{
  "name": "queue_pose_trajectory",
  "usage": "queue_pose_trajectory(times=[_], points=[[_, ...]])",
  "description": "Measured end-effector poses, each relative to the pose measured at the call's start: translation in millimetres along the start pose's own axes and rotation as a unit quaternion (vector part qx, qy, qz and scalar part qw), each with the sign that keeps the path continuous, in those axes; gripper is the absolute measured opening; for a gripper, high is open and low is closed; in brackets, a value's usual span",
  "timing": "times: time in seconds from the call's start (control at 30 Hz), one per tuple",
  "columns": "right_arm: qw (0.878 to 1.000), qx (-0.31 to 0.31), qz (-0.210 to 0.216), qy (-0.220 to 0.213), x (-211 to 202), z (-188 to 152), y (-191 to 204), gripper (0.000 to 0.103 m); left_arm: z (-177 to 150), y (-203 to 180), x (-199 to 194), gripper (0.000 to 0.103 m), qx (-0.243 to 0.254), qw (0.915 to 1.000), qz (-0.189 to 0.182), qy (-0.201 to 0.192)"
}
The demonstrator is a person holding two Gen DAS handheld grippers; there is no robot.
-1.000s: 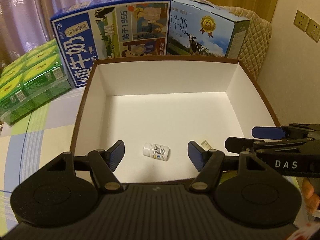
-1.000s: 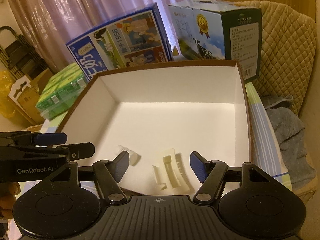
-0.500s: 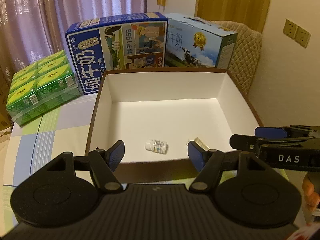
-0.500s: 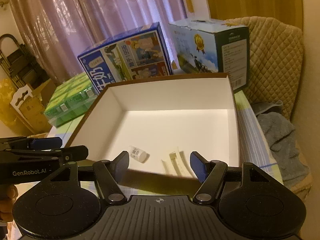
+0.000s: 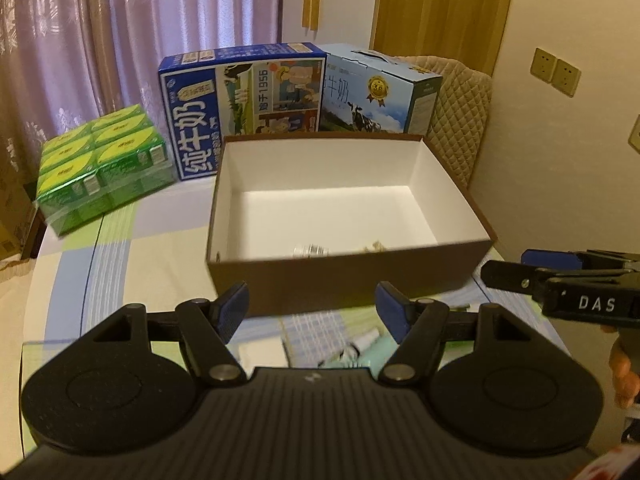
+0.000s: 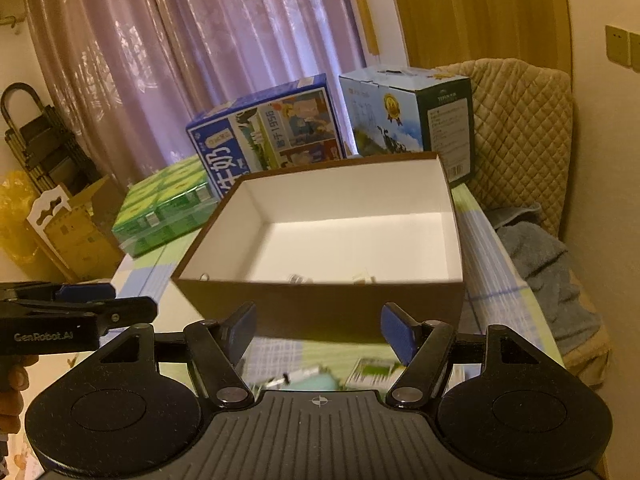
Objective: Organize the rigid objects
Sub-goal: 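Withdraw both tools from the box back toward the table items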
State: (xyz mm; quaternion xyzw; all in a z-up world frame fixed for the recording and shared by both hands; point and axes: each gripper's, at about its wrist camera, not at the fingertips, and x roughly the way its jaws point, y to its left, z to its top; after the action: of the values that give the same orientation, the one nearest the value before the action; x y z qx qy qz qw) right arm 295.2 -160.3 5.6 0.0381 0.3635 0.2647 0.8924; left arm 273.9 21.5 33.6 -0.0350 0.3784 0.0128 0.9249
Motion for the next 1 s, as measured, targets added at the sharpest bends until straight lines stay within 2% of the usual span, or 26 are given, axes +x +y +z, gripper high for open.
queue_pose_trajectory(times=[0.27,0.47,0.73,1.0], points=[[1.000,0.010,0.000,0.008,-34,-41,16,0.066,-48,23,-42,0.067,-0.014,0.9999,-0.004,0.006],[1.000,0.013,-0.004,0.022,-50,-72,24,0.066,-87,33,-61,0.068,-0.015,0.9994,-0.009,0.030],[0.998,0.030,-0.003,0.055,-57,-109,29,0.066,-128,35,-65,0.068,-0.010,0.9978,-0.013,0.064],[0.995,0.035,-0.018,0.089,-50,-135,28,0.066,-154,41,-54,0.068,-0.013,0.9957,-0.007,0.092]])
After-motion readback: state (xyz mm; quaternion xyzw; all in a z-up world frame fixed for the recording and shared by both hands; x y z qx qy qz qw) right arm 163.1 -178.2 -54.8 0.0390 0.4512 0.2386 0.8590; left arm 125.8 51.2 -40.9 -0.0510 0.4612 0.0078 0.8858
